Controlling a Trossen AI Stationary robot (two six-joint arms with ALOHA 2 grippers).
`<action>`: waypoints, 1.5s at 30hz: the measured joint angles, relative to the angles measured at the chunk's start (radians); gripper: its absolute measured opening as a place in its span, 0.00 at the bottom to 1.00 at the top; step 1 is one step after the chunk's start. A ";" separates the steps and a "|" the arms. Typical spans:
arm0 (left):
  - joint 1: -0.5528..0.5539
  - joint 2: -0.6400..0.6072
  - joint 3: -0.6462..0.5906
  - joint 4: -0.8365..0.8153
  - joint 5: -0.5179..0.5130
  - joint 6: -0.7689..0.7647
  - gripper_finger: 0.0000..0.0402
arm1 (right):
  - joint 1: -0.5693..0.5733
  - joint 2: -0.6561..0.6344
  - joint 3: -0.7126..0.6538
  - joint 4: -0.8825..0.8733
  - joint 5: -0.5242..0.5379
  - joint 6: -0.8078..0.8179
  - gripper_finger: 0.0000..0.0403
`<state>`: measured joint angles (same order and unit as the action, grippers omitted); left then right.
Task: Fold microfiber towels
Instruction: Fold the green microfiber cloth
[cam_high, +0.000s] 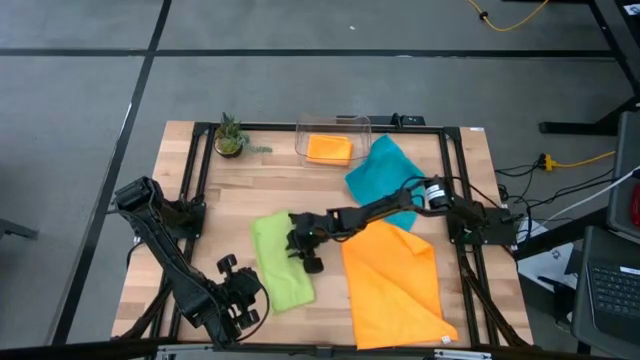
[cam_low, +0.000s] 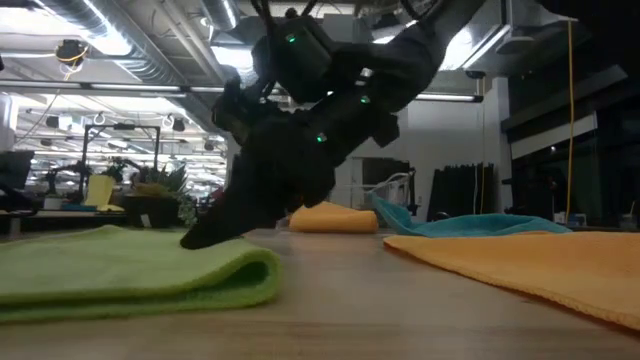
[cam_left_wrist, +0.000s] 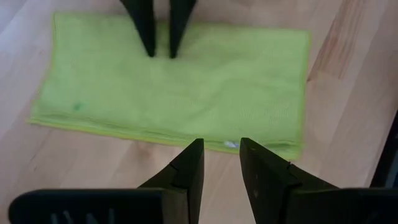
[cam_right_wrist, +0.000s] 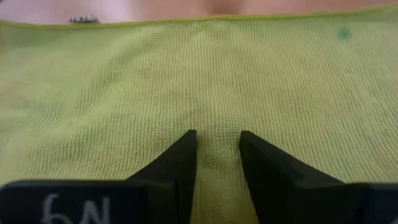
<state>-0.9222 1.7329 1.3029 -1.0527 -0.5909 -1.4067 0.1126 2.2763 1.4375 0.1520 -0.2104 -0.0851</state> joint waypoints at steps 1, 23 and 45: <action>0.000 0.000 0.000 0.000 0.001 0.000 0.24 | -0.003 -0.008 0.013 -0.016 0.000 0.000 0.31; 0.024 0.000 -0.123 0.396 -0.009 0.260 0.32 | 0.232 -0.177 0.112 -0.524 0.095 0.152 0.30; 0.029 0.034 -0.191 0.589 0.058 0.528 0.41 | 0.312 -0.167 0.112 -0.468 0.148 0.208 0.59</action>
<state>-0.8931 1.7664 1.1115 -0.4637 -0.5325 -0.8788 0.4244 2.1092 1.5494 -0.3160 -0.0620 0.1224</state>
